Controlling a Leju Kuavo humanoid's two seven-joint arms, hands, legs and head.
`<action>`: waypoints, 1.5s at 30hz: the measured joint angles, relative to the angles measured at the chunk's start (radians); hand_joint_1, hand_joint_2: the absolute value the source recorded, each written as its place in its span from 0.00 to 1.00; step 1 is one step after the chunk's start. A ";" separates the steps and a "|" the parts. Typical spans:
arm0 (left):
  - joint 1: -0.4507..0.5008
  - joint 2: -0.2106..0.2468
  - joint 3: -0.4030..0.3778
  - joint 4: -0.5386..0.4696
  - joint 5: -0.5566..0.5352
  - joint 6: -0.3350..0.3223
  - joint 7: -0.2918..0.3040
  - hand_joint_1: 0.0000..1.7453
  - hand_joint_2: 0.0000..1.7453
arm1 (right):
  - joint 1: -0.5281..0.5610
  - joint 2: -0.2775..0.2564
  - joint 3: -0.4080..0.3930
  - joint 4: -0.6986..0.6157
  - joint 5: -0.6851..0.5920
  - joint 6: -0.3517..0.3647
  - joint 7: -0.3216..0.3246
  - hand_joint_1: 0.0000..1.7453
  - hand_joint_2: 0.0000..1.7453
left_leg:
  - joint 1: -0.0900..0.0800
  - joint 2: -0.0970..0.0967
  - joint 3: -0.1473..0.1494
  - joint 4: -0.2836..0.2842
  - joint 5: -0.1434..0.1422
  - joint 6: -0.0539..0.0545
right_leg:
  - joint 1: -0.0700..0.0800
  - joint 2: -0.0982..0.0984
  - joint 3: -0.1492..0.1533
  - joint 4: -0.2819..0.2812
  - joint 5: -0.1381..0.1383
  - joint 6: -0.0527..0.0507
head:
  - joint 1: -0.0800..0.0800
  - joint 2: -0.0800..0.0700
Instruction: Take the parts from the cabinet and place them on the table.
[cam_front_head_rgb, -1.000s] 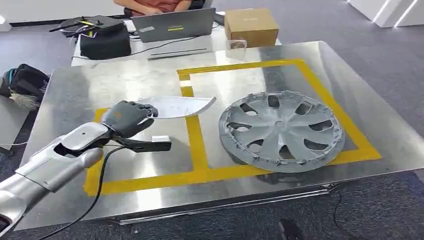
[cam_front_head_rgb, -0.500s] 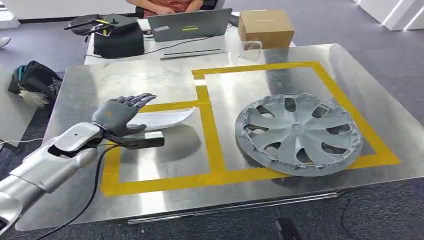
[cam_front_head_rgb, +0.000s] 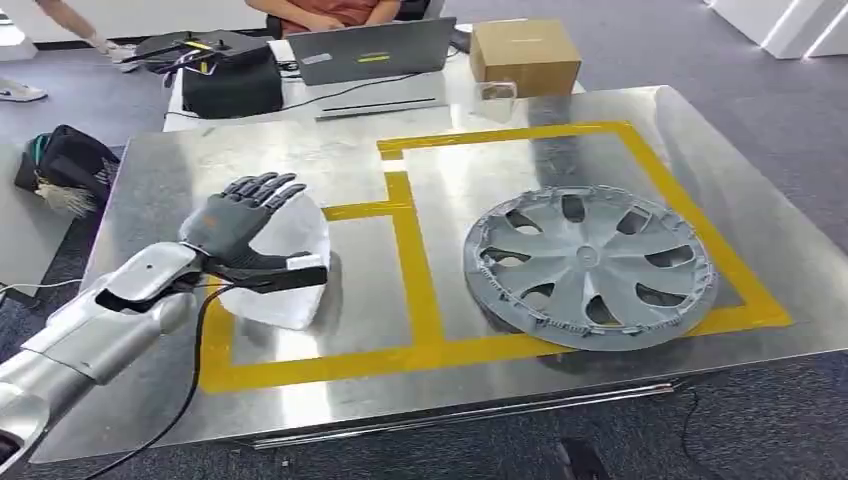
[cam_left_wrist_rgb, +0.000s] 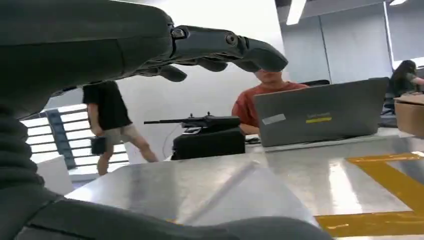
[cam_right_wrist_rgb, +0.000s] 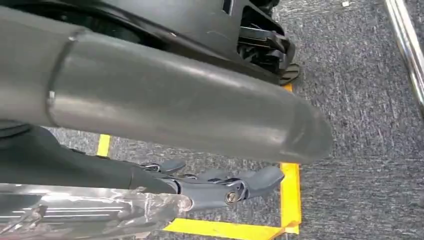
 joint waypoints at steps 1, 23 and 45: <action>0.000 0.000 0.002 0.001 0.000 0.002 0.001 0.00 0.00 | 0.001 0.000 0.000 0.000 0.000 0.000 0.000 0.00 0.00 | -0.005 0.000 -0.001 0.006 -0.002 0.011 | -0.006 -0.001 0.004 -0.010 0.008 0.011 | 0.000 0.000; 0.012 0.013 0.025 0.018 0.000 0.013 -0.015 0.00 0.00 | 0.000 -0.005 -0.002 0.000 -0.002 -0.003 0.000 0.00 0.00 | 0.022 0.006 -0.128 0.270 -0.146 -0.040 | -0.024 -0.002 0.004 0.015 -0.012 -0.007 | -0.006 0.000; 0.018 0.020 0.035 0.026 0.002 0.011 -0.015 0.00 0.00 | -0.002 -0.010 -0.005 0.000 -0.006 -0.003 0.000 0.00 0.00 | -0.003 0.006 -0.043 -0.006 0.052 0.014 | 0.002 -0.005 0.118 -0.019 -0.083 0.008 | -0.005 0.000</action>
